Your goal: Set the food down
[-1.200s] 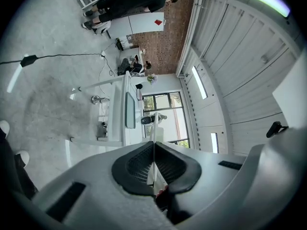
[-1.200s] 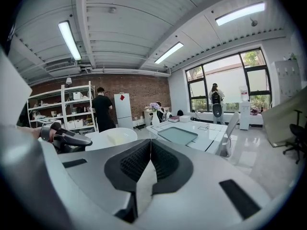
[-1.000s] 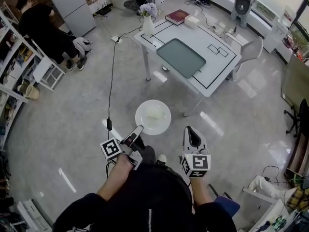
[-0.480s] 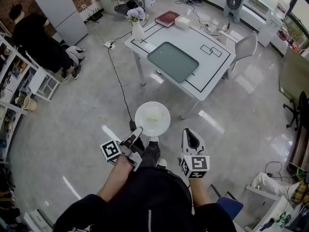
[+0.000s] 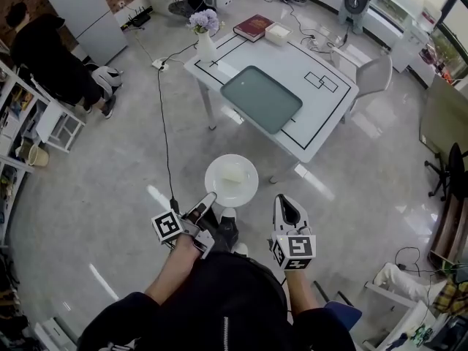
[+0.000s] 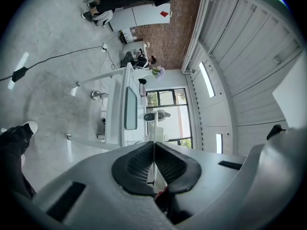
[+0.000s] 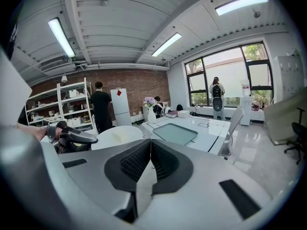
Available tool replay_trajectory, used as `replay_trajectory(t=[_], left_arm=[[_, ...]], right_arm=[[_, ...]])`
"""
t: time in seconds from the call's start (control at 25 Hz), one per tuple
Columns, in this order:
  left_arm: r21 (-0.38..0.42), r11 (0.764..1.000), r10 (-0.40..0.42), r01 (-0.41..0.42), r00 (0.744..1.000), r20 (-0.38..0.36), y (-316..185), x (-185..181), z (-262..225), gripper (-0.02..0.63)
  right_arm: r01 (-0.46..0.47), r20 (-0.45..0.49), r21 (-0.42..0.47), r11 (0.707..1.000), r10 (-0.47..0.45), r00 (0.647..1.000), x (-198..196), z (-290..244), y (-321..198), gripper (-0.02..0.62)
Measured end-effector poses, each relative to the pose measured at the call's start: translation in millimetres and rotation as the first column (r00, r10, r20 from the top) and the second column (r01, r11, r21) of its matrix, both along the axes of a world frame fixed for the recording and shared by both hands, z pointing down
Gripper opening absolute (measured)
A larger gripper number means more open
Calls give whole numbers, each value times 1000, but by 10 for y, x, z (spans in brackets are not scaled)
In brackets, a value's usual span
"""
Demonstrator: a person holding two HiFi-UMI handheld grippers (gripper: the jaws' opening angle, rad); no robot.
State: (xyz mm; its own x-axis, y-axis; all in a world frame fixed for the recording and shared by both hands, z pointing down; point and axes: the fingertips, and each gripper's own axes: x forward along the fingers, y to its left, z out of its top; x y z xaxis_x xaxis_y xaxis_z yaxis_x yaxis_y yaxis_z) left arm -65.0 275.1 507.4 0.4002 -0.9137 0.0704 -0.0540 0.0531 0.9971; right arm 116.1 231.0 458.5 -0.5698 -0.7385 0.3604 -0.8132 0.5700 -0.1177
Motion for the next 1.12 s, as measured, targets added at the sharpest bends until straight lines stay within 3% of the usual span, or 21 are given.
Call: replay_trajectory(t=[0.44, 1.12], left_arm=[[-15, 1000, 10, -10, 999, -42, -577, -335, 107, 12], [-14, 995, 93, -94, 994, -52, -1546, -817, 192, 12]], right_arm=[[13, -43, -3, 1000, -13, 999, -418, -7, -557, 11], [-30, -62, -3, 1000, 30, 998, -1030, 8, -1399, 11]])
